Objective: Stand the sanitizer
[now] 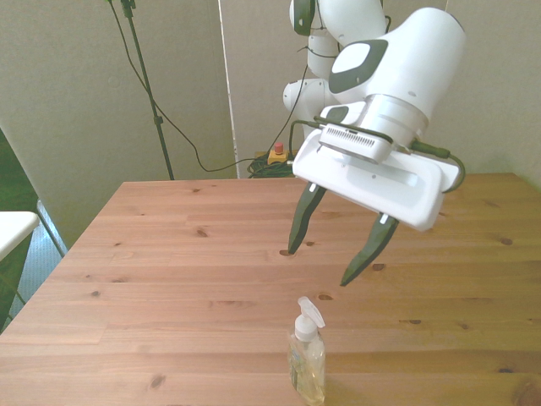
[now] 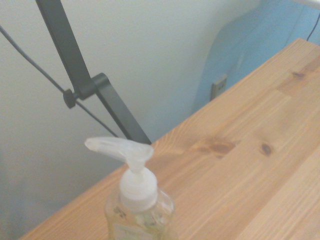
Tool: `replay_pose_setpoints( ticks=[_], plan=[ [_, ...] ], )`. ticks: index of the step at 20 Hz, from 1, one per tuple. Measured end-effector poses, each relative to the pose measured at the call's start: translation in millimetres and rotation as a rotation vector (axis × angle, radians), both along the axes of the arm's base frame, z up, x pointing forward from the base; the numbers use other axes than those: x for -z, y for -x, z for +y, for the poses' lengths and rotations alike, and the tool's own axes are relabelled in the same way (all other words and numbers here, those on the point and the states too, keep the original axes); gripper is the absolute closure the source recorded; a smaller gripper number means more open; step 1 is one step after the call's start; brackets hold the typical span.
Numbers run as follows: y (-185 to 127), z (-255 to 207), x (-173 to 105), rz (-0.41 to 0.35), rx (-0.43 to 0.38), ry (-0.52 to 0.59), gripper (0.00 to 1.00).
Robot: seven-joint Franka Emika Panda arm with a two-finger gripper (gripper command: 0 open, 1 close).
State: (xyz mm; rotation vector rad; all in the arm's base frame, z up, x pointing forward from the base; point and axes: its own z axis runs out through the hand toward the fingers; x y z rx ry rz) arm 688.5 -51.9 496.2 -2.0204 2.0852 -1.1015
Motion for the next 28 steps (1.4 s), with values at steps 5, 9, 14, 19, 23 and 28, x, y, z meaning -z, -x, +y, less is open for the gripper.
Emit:
replay_pose_setpoints(
  ticks=[5, 9, 14, 19, 23, 28],
  plan=[
    [35, -16, -4, 0.115, -0.149, -0.106, 0.00],
    [56, -30, -1, 0.218, -0.295, -0.162, 0.00],
    [81, -47, -3, 0.316, -0.451, -0.212, 0.00],
    [102, -54, 7, 0.394, -0.580, -0.231, 0.00],
    [110, -52, 25, 0.439, -0.682, -0.252, 0.00],
    [119, -57, 40, 0.478, -0.779, -0.305, 0.00]
  ],
)
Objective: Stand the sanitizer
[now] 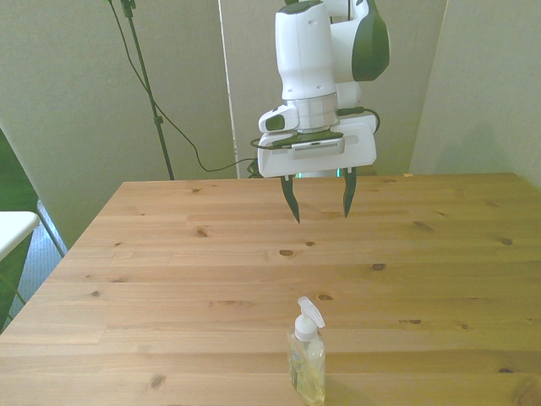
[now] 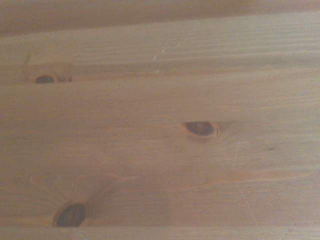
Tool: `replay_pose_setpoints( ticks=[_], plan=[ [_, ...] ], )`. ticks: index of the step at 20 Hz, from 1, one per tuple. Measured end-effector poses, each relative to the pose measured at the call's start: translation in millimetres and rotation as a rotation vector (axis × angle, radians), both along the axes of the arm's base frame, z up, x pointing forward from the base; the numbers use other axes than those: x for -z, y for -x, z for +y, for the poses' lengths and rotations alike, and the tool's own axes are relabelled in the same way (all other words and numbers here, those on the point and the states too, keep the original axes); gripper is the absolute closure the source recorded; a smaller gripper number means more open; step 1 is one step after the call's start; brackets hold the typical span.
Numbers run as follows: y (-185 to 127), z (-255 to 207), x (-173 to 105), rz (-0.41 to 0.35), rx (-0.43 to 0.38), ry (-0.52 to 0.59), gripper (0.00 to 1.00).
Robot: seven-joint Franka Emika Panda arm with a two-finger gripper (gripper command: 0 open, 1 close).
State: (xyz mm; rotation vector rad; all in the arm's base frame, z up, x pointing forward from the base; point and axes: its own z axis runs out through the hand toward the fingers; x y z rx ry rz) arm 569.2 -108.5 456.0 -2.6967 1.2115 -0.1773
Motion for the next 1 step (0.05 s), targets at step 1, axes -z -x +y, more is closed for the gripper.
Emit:
replay_pose_setpoints(
  ticks=[1],
  plan=[
    [1.9, -2.8, 1.6, 0.009, -0.015, -0.008, 0.00]
  ],
)
